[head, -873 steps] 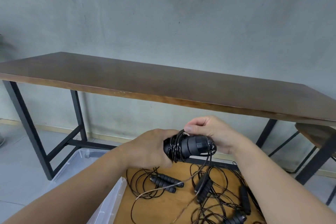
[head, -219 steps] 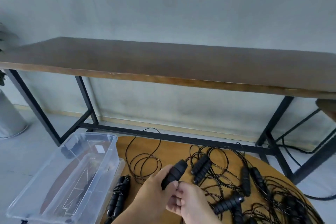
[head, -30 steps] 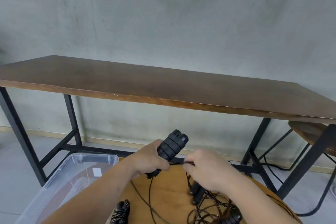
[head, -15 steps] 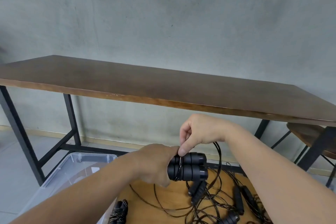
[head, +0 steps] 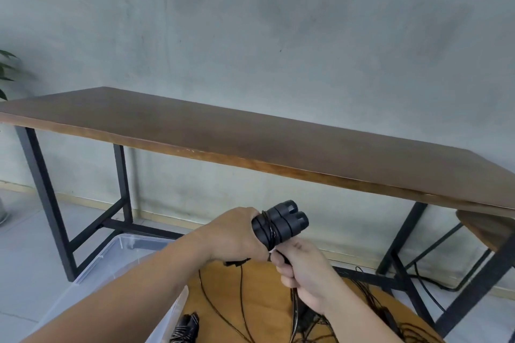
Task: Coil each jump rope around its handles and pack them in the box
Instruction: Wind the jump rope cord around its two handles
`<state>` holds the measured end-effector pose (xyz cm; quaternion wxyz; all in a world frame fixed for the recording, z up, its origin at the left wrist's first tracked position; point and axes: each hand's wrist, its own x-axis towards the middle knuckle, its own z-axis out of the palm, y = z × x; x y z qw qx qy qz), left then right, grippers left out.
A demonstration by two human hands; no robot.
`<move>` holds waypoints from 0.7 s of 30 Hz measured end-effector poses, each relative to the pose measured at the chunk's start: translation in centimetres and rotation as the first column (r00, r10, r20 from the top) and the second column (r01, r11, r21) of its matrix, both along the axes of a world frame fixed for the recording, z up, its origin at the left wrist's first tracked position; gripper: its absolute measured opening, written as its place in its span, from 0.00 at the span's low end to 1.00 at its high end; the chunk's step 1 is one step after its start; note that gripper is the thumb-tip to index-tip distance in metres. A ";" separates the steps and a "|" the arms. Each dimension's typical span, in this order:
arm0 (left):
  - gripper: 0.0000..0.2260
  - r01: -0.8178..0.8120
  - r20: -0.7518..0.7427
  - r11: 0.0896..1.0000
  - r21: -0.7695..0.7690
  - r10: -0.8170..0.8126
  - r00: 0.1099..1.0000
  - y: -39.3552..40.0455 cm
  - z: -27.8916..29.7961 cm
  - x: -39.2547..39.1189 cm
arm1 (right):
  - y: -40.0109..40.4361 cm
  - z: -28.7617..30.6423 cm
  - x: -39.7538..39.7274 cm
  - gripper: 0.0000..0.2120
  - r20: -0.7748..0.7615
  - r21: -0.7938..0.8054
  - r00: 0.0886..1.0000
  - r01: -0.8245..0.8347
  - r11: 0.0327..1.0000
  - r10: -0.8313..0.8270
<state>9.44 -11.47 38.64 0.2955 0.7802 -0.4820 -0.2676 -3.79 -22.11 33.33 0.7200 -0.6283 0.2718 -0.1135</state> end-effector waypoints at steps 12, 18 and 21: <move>0.19 -0.149 0.552 0.978 0.148 0.043 0.833 -2.3 -2.4 0.1 | 3.3 1.2 -0.5 0.10 -0.544 -0.790 0.835 -0.477 0.385 -0.080; 0.15 0.008 0.697 0.981 0.194 -0.144 0.702 -2.2 -3.5 -1.2 | 2.5 6.6 0.2 0.07 -0.629 -0.776 0.776 -0.623 0.098 -0.044; 0.12 0.101 0.674 0.973 0.206 -0.216 0.706 -1.8 -3.4 -2.1 | 0.4 8.5 0.5 0.05 -0.622 -0.765 0.780 -0.623 0.160 0.063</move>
